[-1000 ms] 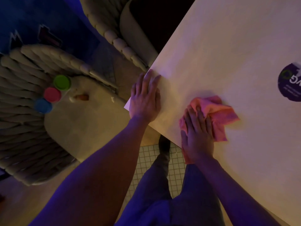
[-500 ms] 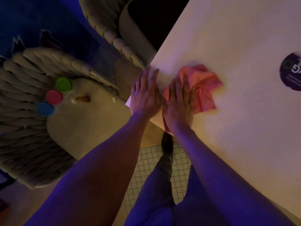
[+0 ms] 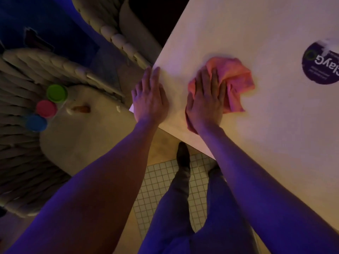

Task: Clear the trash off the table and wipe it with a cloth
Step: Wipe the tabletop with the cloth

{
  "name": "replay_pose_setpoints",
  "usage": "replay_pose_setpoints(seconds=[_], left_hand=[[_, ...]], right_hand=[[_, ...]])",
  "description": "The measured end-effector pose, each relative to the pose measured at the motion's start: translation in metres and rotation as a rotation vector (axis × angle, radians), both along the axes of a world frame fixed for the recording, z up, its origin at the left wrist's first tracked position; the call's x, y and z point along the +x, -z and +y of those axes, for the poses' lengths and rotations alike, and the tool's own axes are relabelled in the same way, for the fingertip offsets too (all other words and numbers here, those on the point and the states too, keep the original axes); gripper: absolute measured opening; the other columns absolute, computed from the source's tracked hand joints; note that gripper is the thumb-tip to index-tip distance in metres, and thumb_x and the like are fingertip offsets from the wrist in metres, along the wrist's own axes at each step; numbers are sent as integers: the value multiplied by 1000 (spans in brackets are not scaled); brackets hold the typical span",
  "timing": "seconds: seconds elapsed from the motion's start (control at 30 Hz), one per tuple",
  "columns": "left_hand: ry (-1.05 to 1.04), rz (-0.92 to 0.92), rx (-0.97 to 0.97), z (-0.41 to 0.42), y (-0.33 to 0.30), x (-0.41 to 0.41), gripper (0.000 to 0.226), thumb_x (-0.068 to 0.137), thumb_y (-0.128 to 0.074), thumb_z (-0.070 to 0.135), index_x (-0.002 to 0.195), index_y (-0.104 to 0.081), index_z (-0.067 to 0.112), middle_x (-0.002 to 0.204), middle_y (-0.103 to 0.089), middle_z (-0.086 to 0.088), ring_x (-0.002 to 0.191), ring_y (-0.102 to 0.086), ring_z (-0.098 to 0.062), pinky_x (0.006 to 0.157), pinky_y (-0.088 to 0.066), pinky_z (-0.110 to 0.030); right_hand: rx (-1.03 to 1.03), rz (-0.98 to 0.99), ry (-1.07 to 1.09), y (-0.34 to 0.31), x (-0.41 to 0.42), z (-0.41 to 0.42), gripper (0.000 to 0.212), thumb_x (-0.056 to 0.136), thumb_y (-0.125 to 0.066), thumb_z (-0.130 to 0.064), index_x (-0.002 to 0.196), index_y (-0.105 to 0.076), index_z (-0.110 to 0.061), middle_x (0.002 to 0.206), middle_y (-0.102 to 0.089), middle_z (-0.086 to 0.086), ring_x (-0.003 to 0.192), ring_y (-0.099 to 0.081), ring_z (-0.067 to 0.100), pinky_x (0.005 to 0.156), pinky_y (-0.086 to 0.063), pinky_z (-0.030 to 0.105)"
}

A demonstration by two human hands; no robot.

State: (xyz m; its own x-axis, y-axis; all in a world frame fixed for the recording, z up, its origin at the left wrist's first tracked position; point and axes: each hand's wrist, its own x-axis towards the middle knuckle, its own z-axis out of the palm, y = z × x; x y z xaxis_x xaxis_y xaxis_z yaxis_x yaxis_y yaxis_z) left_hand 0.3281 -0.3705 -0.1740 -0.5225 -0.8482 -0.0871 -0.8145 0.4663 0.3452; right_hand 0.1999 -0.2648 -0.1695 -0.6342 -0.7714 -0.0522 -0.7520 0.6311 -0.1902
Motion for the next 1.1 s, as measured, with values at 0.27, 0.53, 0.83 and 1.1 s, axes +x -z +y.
replay_pose_setpoints(seconds=[0.27,0.53,0.83,1.1], left_hand=[[-13,4,-48,-2,-3,3,52,103,-30,38,154,-34,25,160,-34,-6,135,-44,-33,107,-37,-47],[-22,-101,-70,46,0,-6,54,105,-31,28,158,-26,18,166,-22,-10,152,-20,-36,123,-14,-53],[119,-83,8,165,-12,-35,52,101,-45,23,152,-39,17,163,-29,-10,152,-23,-35,122,-17,-54],[286,-21,152,249,-51,-118,50,91,-44,40,138,-52,26,145,-52,0,132,-44,-31,101,-44,-46]], right_hand=[[63,-29,56,-2,25,121,63,95,-42,-32,154,-32,-11,165,-20,4,152,-13,26,122,-16,51],[166,-49,260,-10,-28,256,64,93,-40,-30,152,-32,-8,162,-24,8,150,-19,31,119,-22,56],[133,-309,443,-30,-66,186,66,93,-47,-43,154,-28,-22,164,-14,3,152,-4,34,117,-10,65],[-108,-312,399,-77,-143,245,45,93,-52,-39,138,-53,-30,155,-31,-2,137,-35,35,99,-44,46]])
